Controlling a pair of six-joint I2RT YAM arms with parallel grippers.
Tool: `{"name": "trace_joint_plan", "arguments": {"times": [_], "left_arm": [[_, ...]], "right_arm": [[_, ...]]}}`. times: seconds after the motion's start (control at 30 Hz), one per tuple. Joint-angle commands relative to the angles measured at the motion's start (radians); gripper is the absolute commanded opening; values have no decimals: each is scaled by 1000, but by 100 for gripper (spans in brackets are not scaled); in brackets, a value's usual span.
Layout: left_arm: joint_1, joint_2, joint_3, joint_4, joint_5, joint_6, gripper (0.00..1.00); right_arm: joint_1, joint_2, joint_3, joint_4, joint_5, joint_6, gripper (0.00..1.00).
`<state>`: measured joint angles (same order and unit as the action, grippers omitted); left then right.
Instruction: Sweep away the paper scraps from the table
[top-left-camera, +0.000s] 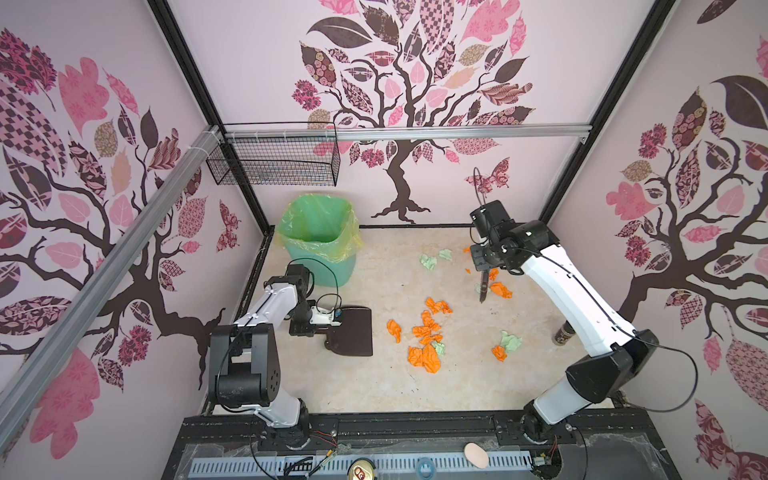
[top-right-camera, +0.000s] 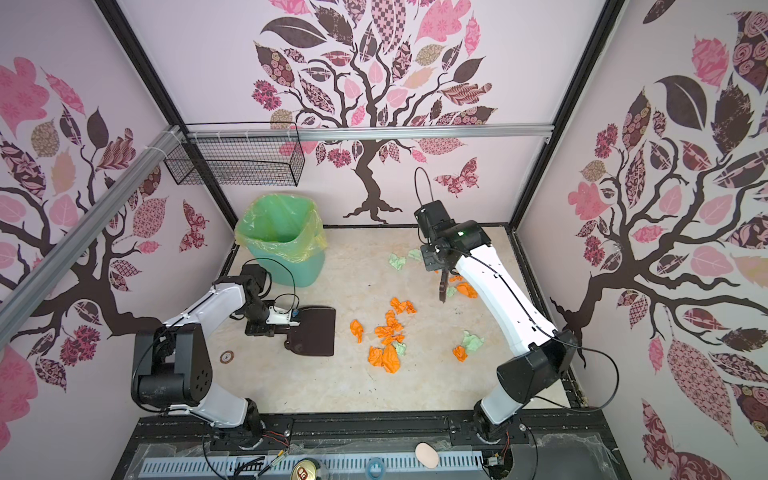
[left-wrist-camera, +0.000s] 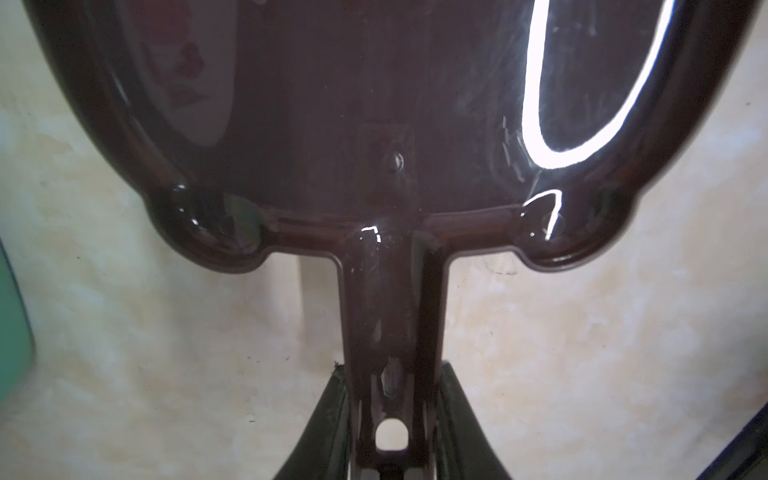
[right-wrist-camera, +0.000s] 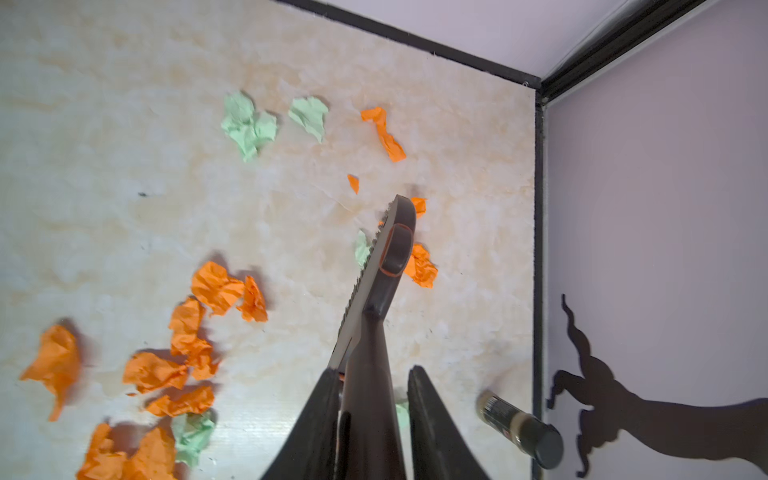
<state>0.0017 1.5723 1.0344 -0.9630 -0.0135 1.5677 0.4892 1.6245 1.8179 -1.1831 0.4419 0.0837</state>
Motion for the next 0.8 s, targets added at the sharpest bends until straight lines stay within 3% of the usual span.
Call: {"name": "trace_joint_plan", "arguments": {"times": [0.0, 0.2, 0.37, 0.77], "left_arm": [[-55, 13, 48, -27, -66, -25, 5], [-148, 21, 52, -58, -81, -112, 5], [-171, 50, 73, -87, -72, -174, 5], [-228, 43, 76, -61, -43, -321, 5]], "right_arm": [[87, 84, 43, -120, 96, -52, 0], [177, 194, 75, -116, 58, -53, 0], [182, 184, 40, -39, -33, -66, 0], [268, 173, -73, 54, -67, -23, 0]]}}
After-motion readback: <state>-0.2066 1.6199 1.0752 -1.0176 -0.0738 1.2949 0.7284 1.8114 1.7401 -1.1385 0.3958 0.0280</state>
